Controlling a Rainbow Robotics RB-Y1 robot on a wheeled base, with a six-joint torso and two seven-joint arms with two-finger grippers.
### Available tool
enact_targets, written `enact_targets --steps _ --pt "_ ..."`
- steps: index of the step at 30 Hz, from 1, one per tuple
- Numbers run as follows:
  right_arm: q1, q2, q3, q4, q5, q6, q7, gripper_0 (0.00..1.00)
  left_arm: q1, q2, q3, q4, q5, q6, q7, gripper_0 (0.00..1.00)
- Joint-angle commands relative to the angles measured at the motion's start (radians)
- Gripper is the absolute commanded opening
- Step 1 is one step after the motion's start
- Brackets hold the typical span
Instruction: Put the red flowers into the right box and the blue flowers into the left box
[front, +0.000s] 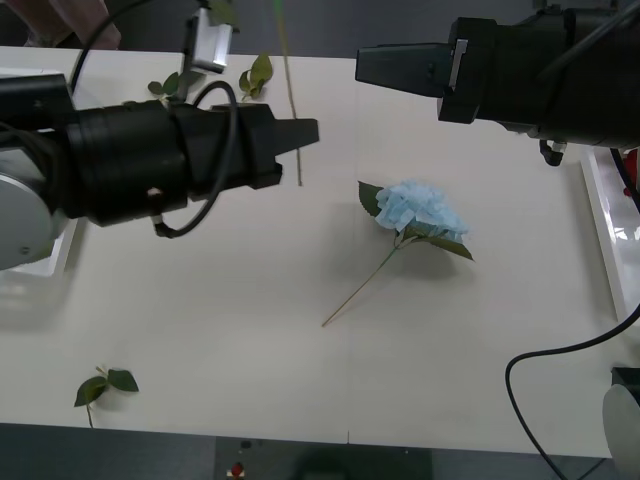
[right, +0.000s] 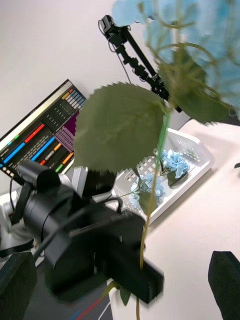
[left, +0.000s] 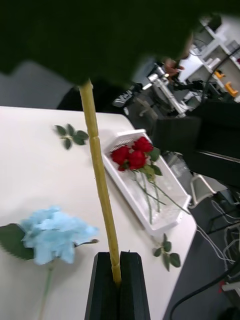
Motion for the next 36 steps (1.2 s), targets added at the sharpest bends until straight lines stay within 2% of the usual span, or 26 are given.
enact_targets --steps 1,8,9,11,14,20,30,36 --pt "-0.015 -0.009 -0.012 -0.026 0.002 -0.008 -0.024 1.00 0.074 0.136 0.108 -0.016 0.069 -0.010 0.027 0.00" --pt "0.002 -0.083 -0.025 -0.039 -0.007 -0.011 -0.043 1.00 0.275 0.300 0.314 0.010 0.131 -0.010 0.023 0.00" --pt "0.002 -0.083 -0.025 -0.039 -0.007 -0.011 -0.043 1.00 0.275 0.300 0.314 0.010 0.131 -0.010 0.023 0.00" --pt "0.017 -0.111 -0.020 -0.040 -0.005 -0.011 -0.057 1.00 0.357 0.336 0.422 0.053 0.145 0.044 0.009 0.00" --pt "0.036 -0.135 -0.020 -0.040 -0.007 -0.011 -0.072 1.00 0.415 0.340 0.542 0.114 0.140 0.144 0.001 0.00" --pt "0.062 -0.169 -0.009 -0.048 -0.009 -0.011 -0.221 1.00 0.479 0.342 0.700 0.265 0.128 0.283 -0.020 0.00" --pt "0.114 -0.224 0.020 -0.135 0.128 -0.007 -0.515 1.00 0.493 0.359 0.694 0.503 0.028 0.282 -0.054 0.00" --pt "0.125 -0.230 0.028 -0.204 0.271 0.110 -0.761 1.00 0.473 0.359 0.600 0.616 0.008 0.219 -0.060 0.00"
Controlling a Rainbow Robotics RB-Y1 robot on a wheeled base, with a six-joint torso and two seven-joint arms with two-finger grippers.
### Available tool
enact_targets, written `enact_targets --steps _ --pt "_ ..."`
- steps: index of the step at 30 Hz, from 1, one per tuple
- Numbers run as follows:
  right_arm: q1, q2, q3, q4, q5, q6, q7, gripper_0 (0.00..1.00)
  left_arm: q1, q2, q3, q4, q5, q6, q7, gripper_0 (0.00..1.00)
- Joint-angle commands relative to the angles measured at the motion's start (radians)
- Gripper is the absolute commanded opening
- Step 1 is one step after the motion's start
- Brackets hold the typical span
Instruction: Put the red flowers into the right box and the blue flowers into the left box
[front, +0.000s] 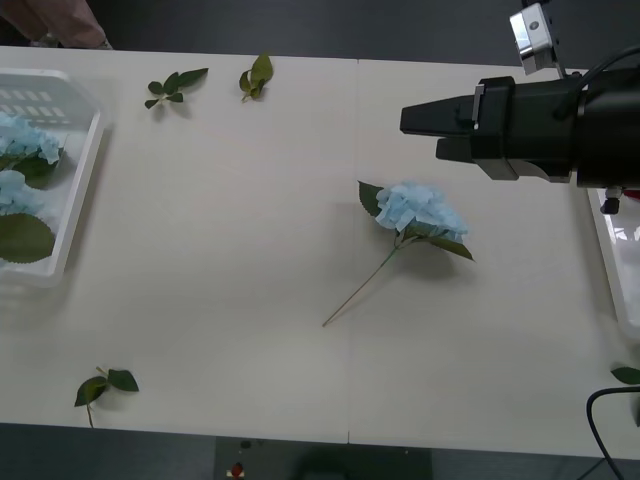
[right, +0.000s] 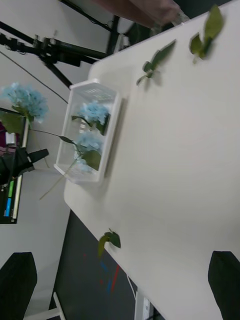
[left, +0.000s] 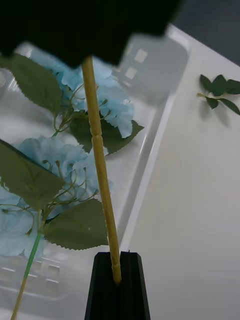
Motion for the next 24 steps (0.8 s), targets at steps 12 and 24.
enact_targets --steps 12,24 --pt "-0.011 -0.001 0.069 -0.115 0.323 0.302 -0.615 1.00 -0.048 0.034 -0.155 0.126 0.015 -0.024 -0.045 0.03" --pt "-0.011 0.056 0.270 -0.068 0.568 0.421 -0.836 1.00 -0.050 0.034 -0.155 0.126 0.027 -0.085 -0.071 0.84"
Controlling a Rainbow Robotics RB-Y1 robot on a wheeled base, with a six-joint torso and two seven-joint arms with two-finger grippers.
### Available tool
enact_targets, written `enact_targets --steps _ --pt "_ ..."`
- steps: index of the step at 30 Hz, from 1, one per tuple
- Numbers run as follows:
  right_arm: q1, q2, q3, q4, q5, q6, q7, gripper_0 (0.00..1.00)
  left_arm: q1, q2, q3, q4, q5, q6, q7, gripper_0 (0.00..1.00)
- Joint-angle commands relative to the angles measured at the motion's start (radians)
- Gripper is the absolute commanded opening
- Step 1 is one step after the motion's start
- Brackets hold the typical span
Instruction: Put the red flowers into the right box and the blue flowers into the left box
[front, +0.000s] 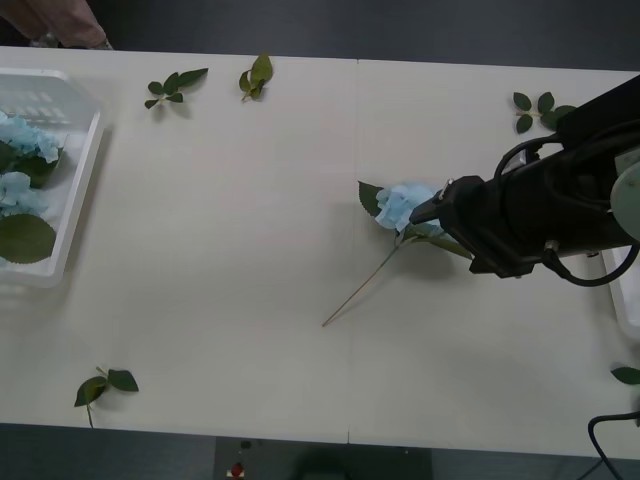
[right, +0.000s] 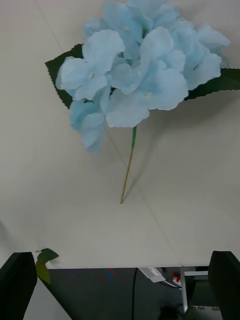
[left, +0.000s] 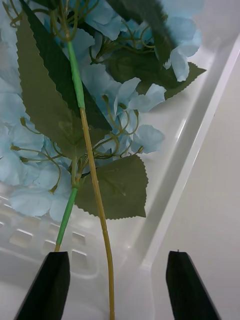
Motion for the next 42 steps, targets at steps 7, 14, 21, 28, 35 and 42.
enact_targets --steps 7,14,21,28,35,42 --pt "-0.013 0.123 0.116 0.124 0.214 0.052 -0.062 1.00 -0.027 0.034 0.053 -0.016 0.097 -0.055 -0.082 1.00" --pt "-0.054 0.185 0.202 0.262 0.349 0.037 -0.052 1.00 -0.051 0.034 0.059 -0.066 0.127 -0.055 -0.086 1.00" --pt "-0.099 0.229 0.283 0.391 0.476 -0.041 -0.040 1.00 -0.063 0.033 0.059 -0.138 0.155 -0.055 -0.086 1.00" --pt "-0.142 0.295 0.306 0.538 0.556 -0.110 -0.025 1.00 -0.093 0.022 0.057 -0.225 0.167 -0.035 -0.086 1.00" --pt "-0.142 0.340 0.315 0.606 0.602 -0.164 -0.009 1.00 -0.125 -0.029 0.057 -0.349 0.158 0.008 -0.092 1.00" --pt "-0.142 0.366 0.330 0.664 0.629 -0.205 -0.008 1.00 -0.125 -0.066 0.024 -0.475 0.170 0.009 -0.106 1.00"
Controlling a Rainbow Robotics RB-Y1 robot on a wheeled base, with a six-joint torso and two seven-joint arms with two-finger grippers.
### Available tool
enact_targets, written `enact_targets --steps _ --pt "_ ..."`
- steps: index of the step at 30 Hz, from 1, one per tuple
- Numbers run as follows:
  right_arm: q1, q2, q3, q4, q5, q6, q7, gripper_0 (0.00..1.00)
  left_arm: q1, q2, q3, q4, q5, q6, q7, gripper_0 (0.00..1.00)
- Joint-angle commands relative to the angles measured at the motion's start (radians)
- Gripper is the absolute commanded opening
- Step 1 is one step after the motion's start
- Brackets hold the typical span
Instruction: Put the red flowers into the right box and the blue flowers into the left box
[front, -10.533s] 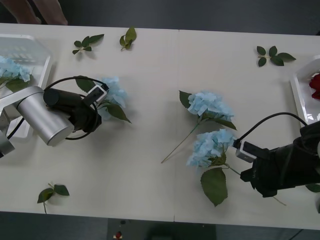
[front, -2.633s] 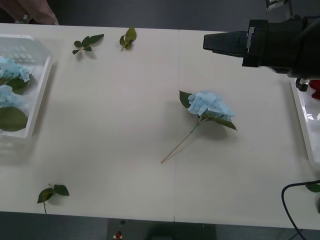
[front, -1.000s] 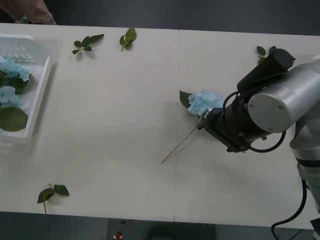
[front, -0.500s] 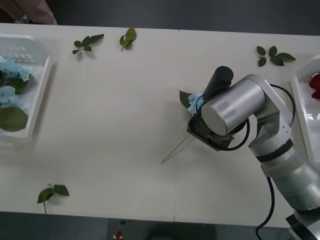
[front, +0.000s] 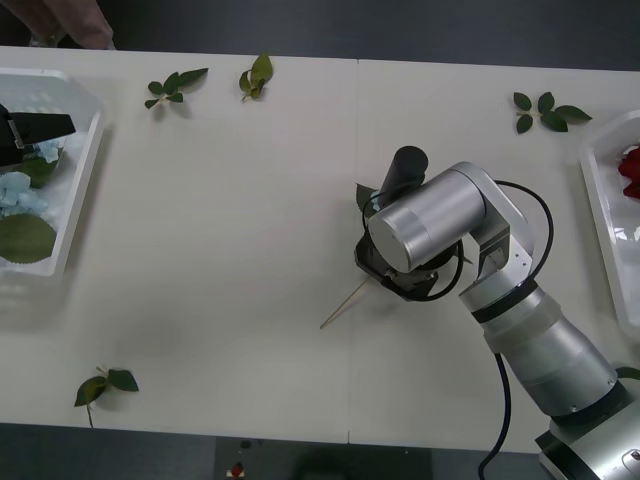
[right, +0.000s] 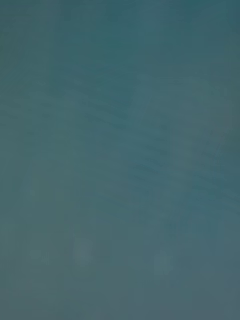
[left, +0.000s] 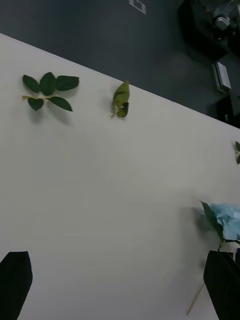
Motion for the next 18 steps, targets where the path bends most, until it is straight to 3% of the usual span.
enact_targets --steps 1,14,15,17,18 --pt "-0.017 0.025 0.013 0.018 0.020 -0.022 -0.004 1.00 -0.015 -0.006 -0.026 -0.081 0.009 -0.002 -0.053 1.00" --pt "-0.017 0.036 0.026 0.071 0.041 -0.051 -0.008 1.00 -0.072 -0.049 -0.138 -0.165 0.061 -0.002 -0.100 1.00" --pt "-0.017 0.036 0.026 0.071 0.041 -0.049 -0.008 0.95 -0.077 -0.052 -0.144 -0.165 0.060 -0.002 -0.103 1.00" --pt "-0.015 0.036 0.026 0.073 0.043 -0.049 -0.008 0.77 -0.089 -0.054 -0.174 -0.165 0.051 -0.002 -0.132 1.00" --pt "-0.015 0.036 0.026 0.076 0.043 -0.049 -0.007 0.60 -0.095 -0.054 -0.187 -0.165 0.042 0.000 -0.159 1.00"
